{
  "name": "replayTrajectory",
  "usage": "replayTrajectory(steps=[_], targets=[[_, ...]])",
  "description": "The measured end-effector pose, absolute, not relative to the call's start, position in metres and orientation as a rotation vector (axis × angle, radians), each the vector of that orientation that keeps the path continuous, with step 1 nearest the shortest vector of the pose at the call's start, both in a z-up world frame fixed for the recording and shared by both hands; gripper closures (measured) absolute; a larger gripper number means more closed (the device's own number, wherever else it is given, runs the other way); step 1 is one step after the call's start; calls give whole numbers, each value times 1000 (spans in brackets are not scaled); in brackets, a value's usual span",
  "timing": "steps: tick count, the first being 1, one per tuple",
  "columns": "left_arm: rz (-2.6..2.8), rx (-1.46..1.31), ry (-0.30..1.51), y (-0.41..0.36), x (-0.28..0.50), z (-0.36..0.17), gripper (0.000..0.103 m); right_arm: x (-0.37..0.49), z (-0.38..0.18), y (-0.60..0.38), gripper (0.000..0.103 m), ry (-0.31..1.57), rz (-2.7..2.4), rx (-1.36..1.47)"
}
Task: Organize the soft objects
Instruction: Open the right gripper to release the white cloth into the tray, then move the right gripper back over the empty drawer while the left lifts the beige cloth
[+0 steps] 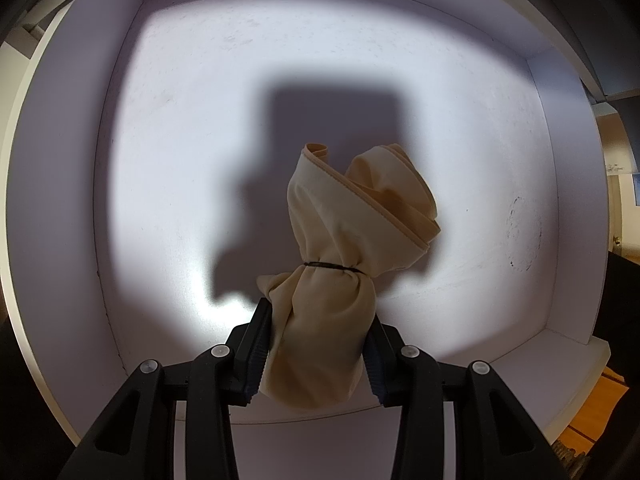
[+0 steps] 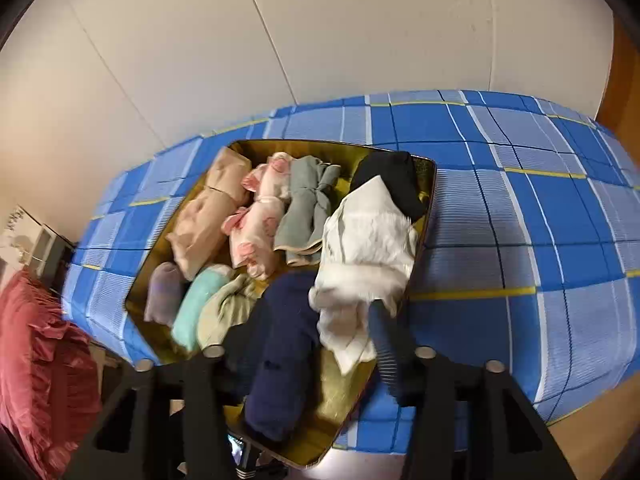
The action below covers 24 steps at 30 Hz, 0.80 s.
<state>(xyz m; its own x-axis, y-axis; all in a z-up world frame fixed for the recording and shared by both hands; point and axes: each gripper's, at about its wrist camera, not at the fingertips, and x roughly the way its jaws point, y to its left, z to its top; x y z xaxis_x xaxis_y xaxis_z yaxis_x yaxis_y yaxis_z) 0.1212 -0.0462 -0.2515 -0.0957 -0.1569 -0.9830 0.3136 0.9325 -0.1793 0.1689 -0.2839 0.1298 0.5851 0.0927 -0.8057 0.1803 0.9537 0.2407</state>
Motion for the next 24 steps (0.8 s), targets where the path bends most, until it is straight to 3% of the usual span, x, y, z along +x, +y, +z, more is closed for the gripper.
replayTrajectory(steps=[13,24], targets=[[-398,144,1609,-50,118,-250,62,81,103,-270,45,903,-47,216],[-393,149,1594,-51,113,-248,62,31,48,-259,41,962,-80,138]])
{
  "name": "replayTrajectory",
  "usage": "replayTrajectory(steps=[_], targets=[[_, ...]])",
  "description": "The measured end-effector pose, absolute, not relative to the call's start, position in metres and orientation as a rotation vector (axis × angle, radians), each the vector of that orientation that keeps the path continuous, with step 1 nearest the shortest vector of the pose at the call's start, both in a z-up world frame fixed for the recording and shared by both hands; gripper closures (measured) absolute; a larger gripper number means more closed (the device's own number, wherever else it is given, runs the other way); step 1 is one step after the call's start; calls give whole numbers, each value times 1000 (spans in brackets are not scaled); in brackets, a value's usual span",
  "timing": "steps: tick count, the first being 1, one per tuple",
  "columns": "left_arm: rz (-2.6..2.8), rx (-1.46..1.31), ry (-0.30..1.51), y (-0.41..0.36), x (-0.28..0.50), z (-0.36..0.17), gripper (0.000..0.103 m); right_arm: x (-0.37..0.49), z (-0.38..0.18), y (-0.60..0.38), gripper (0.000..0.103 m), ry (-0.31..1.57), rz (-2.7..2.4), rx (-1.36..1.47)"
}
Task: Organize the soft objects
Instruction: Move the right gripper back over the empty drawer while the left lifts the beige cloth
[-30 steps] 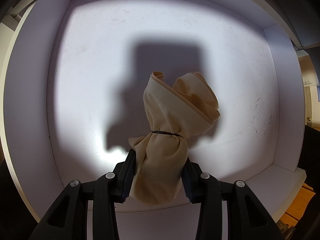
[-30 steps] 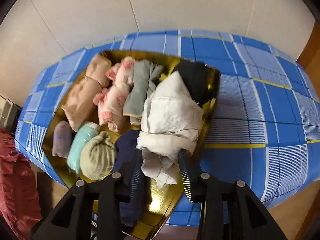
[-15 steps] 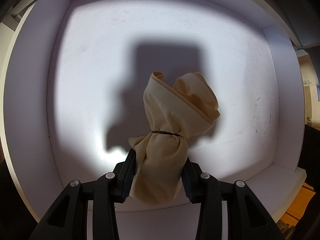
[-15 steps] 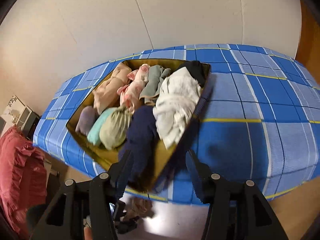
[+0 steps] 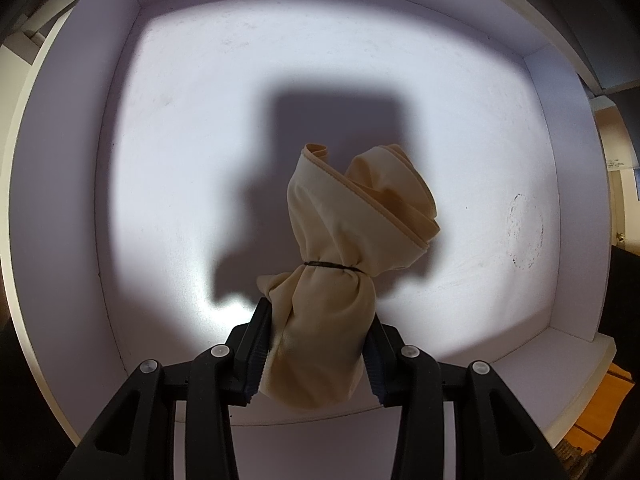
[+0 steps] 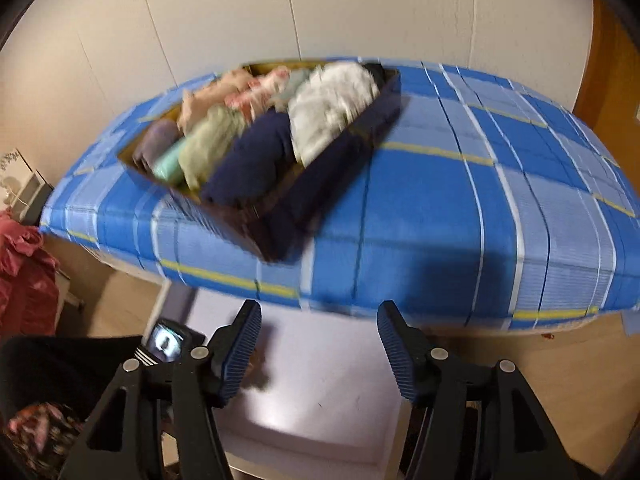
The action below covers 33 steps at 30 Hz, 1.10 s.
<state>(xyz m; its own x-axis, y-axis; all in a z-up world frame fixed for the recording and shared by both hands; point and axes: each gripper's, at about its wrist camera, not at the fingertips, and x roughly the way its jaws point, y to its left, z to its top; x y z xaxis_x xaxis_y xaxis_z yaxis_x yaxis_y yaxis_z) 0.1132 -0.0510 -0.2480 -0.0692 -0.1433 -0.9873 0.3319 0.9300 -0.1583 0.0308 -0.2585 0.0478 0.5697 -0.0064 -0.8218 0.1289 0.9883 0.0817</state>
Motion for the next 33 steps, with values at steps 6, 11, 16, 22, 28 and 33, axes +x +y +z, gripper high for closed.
replayTrajectory(steps=[6,11,16,22,28,33], targets=[[-394,160,1587,-53,112,-247,62,26,-2,-264,41,1041,-105,136],[-401,181,1579,-57,110,-245,62,26,-37,-266,41,1103,-112,134],[-410,186,1583,-59,108,-244,66,32,-60,-268,41,1179,-108,156],[-436,172,1577,-60,106,-237,68,39,-92,-264,37,1298,-103,166],[-455,145,1546,-57,104,-221,69,42,-117,-258,37,1391,-85,173],[-453,129,1522,-55,102,-203,69,39,-125,-264,37,1416,-84,206]])
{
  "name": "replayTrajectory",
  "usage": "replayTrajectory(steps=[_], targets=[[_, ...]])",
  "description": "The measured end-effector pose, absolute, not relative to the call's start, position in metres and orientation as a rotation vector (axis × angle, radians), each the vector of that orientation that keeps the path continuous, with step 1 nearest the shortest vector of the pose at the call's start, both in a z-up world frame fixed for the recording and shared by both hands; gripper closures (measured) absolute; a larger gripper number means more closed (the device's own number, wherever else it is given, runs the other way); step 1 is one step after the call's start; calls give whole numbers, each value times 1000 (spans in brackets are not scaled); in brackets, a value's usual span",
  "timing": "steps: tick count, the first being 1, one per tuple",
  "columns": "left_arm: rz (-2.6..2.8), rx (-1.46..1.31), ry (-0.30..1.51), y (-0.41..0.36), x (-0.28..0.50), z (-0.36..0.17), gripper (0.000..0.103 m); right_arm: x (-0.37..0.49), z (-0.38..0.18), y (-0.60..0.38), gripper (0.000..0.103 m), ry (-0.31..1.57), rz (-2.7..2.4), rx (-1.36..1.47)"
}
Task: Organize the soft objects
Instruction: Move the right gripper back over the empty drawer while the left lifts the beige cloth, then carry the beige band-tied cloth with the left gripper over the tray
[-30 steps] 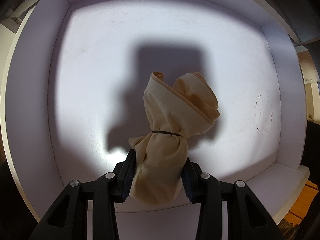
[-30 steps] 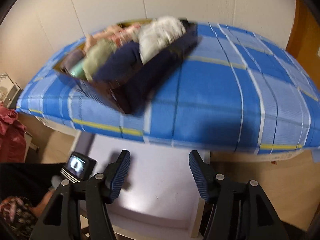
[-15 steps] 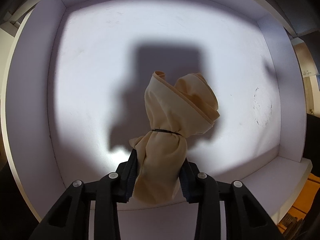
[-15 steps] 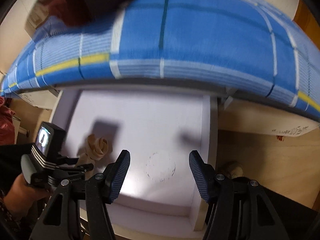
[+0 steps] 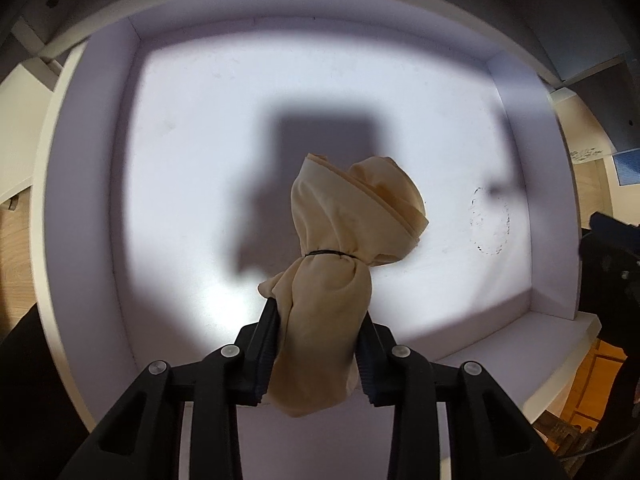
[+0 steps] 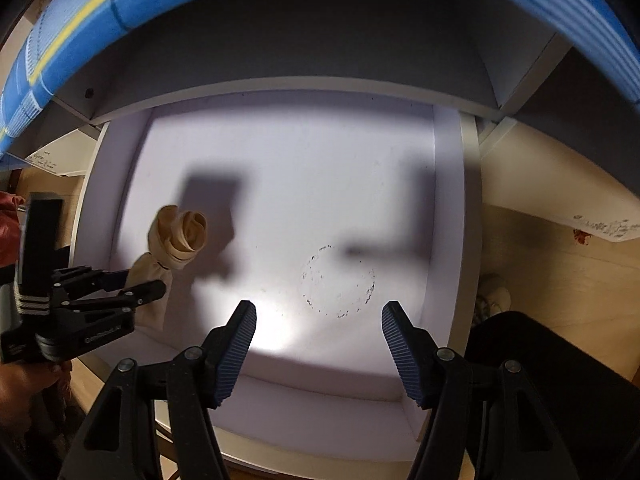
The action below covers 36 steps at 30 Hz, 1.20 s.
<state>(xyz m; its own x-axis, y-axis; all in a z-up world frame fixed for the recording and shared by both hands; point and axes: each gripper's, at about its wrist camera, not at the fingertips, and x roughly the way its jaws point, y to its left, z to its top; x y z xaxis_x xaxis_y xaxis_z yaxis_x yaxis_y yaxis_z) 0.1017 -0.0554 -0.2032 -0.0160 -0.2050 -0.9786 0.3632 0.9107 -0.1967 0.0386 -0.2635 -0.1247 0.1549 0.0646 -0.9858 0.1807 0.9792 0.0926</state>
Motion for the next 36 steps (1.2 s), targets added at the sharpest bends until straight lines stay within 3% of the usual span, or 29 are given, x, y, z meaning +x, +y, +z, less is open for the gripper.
replayTrajectory(steps=[5,25,36], targets=[[-446,92,1507,-50,95,-184,69,37,-130,-266,37,1433,-88,246],[-683,50,1158,-22,63,-1,70,33,-132,-267,33,1452,-95,273],[-717,25,1013,-21,88,88,70,31,-130,-264,33,1449,-81,301]])
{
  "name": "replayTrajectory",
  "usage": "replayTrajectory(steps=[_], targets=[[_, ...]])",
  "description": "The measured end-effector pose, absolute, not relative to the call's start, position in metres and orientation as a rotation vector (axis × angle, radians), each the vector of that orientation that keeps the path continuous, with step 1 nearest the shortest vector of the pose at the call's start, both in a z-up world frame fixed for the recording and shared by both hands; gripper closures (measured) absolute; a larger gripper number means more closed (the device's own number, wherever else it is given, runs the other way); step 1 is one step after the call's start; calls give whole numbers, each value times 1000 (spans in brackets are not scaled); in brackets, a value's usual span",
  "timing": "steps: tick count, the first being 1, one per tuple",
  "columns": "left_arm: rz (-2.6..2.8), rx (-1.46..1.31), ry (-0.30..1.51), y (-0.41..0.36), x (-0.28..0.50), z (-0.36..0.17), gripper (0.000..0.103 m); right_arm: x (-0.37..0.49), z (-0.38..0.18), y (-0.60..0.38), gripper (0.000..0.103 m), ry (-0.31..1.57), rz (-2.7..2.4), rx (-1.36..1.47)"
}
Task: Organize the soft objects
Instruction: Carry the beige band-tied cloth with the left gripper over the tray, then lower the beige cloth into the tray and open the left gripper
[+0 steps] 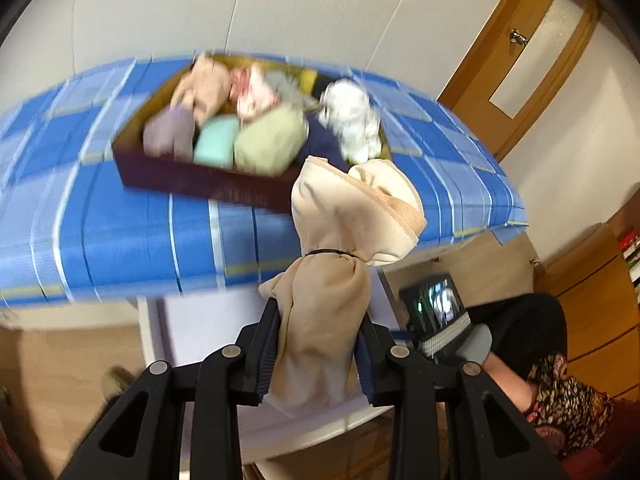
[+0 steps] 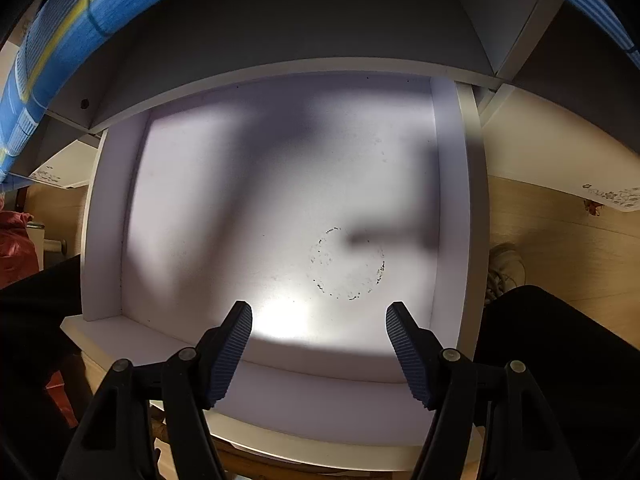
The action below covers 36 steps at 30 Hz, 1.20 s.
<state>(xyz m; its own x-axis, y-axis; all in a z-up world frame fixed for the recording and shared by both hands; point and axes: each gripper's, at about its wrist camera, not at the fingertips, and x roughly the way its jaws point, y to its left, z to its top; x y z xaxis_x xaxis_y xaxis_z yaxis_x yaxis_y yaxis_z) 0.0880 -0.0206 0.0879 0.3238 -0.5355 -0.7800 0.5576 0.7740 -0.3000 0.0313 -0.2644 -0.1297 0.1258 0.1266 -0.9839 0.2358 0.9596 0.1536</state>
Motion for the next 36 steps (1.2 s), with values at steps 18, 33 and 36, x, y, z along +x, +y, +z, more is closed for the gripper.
replayTrajectory(steps=[18,33,36], targets=[[-562,119,953,-80,220,140,70,36,-121,-248,32,1425,-19,344],[-507,207,1089,-120,273,72,70,37,-119,-246,32,1420,-1,367],[-514,177,1102,-117,271,71,68,37,-119,-247,32,1420,1,376]])
